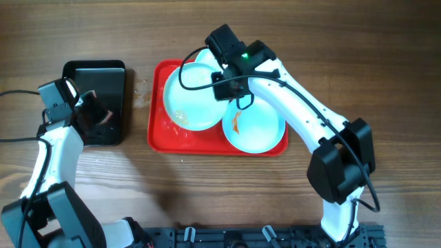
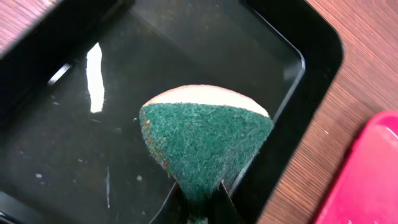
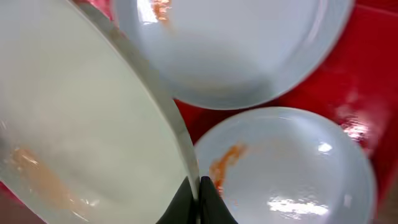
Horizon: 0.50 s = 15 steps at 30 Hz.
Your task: Clean dirty plates on tray and stack at the side
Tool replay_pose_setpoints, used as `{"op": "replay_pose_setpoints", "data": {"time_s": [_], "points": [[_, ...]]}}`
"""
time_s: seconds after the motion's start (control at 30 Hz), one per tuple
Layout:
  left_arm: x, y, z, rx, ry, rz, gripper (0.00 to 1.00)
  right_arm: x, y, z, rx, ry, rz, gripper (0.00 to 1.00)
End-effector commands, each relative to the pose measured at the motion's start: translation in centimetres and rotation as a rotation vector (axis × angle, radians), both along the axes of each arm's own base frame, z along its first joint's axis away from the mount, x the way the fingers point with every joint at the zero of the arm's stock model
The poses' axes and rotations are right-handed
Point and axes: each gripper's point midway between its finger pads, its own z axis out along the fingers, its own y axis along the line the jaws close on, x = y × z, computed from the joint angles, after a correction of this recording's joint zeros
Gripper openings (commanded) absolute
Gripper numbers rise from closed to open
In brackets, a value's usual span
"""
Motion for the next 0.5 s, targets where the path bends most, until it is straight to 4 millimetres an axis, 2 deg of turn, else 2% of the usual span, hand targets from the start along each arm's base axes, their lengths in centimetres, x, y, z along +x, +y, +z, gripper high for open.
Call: {"op": "replay_pose_setpoints", "data": {"time_s": [0.0, 0.1, 0.23, 0.33, 0.47], "points": [[-0.1, 2.4, 0.6, 0.048, -0.012, 0.048, 0.04, 1.4, -2.0, 1.9, -0.191, -0.166, -0.036, 0.04], [-0.3, 2.9, 0.4, 0.072, -0.001, 0.052, 0.04, 1.4, -2.0, 2.8, -0.305, -0.264, -0.022, 0.04], [-0.3, 2.9, -0.9, 0.061, 0.028, 0.051, 0.04, 1.4, -1.7, 4.6, -0.442, -0.404, -0.009, 0.04], [-0.9, 3.8, -2.3, 0.091, 0.083, 0.085, 0.04, 1.1, -0.6, 6.2, -0.542, -0.506, 0.052, 0.04], [-0.8, 3.9, -2.4, 0.092, 0.081, 0.085, 0.04, 0.7, 0.8, 8.1, -0.625, -0.627, 0.090, 0.04]]}}
